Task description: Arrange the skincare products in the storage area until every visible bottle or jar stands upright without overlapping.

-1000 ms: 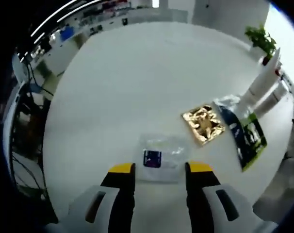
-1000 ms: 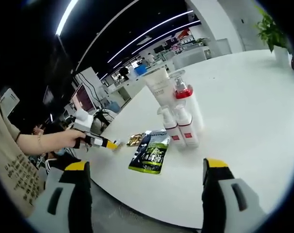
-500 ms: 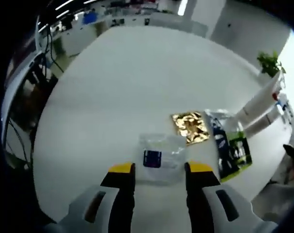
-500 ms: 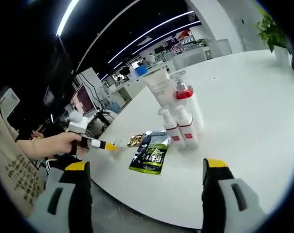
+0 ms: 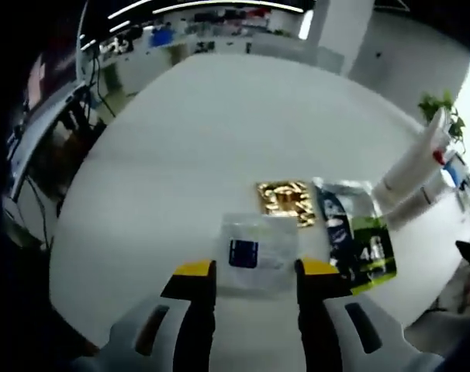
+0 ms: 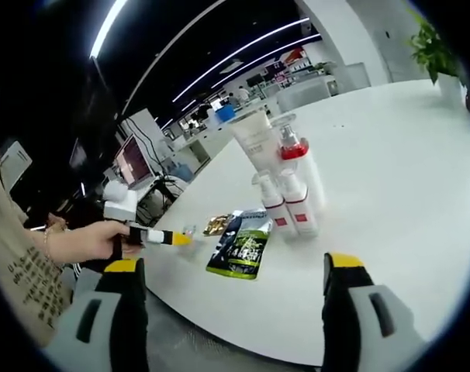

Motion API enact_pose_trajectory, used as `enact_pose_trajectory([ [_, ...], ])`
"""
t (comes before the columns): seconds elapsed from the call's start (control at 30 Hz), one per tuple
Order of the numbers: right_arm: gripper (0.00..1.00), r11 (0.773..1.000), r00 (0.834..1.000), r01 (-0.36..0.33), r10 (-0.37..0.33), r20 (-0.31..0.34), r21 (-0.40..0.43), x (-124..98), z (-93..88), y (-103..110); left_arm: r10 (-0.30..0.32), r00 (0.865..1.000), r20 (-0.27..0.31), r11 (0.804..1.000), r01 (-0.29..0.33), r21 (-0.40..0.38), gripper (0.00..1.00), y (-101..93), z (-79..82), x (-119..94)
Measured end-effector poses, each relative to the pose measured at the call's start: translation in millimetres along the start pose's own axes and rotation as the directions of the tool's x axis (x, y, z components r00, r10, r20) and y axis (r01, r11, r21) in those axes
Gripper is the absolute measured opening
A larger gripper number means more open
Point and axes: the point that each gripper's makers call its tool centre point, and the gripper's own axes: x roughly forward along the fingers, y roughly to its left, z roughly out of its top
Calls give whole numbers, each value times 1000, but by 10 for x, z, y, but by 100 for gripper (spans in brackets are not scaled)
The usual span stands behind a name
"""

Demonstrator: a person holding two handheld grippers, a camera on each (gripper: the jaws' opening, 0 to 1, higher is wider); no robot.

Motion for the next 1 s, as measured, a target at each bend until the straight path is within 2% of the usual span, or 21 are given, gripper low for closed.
enact_pose_trajectory([
  [0.1,95,1000,1000,0,0,1,0,-3,2,0,-16,999,-29,1000,16,-19,38,-72,-85,74],
  [0.23,95,1000,1000,-1,1,1,0,-2,4,2,-19,999,-43,1000,18,-18,38,-110,-136,104],
  [0.47,95,1000,1000,-2,2,2,2,-2,5,-1,-15,998,-57,997,11,-72,38,-192,-191,169],
  [0.63,95,1000,1000,2,-2,10,4,-13,18,-11,2,998,-61,1000,-4,-30,38,-284,-206,199],
  [1.0,95,1000,1000,0,0,16,7,-13,27,-15,23,998,-53,1000,-23,-13,40,-313,-211,231],
])
